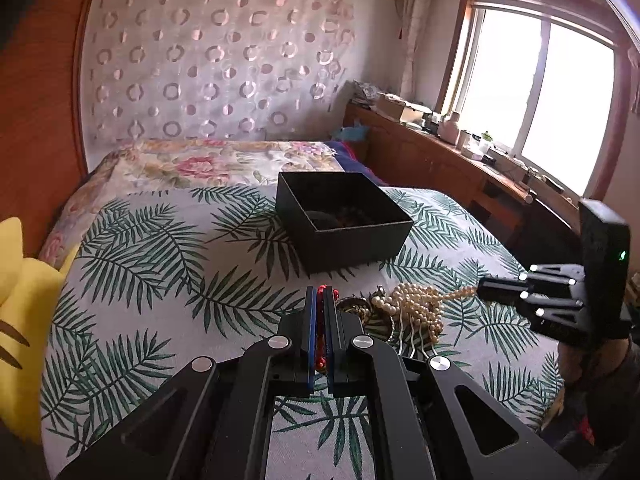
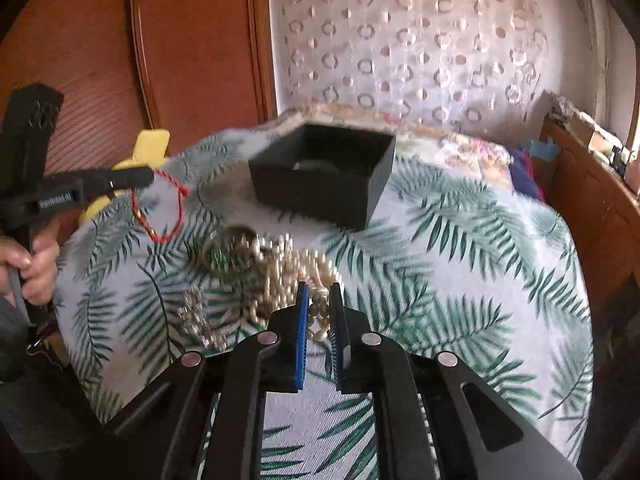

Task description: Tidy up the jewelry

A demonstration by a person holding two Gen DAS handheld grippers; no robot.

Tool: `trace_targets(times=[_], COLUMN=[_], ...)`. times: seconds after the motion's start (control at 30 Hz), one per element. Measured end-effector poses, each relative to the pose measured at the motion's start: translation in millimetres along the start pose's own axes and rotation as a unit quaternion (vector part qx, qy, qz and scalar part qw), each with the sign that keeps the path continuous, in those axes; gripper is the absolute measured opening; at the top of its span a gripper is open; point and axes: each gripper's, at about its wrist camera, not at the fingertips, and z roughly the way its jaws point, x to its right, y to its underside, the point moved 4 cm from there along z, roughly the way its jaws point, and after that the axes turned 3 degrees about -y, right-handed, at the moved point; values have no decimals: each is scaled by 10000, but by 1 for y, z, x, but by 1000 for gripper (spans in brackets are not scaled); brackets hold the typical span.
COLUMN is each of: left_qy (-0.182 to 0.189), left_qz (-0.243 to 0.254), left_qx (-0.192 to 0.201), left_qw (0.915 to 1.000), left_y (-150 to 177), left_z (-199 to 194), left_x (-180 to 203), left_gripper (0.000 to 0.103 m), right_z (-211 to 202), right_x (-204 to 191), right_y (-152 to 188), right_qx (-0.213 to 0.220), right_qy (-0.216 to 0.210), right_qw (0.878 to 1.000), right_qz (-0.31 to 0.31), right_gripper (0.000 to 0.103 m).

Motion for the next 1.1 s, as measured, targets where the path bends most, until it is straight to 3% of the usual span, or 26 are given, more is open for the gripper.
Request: trace_targets(times=[0.3, 1.1], left_qy=[-43, -34], left_qz=[51, 316], left_qx=[167, 490], left_qw=[9998, 9983], left_y=[-12, -48], left_z=[-8, -10], left_x=[2, 20], left_gripper=[2, 2], right_z=[-23, -76], right_x=[-4, 1], right_y=[-38, -119], right_qx=[393, 1183], right_qy=[-57, 358], right_qw=[9988, 9902], right_qz=[-283, -654], right_gripper=[11, 11])
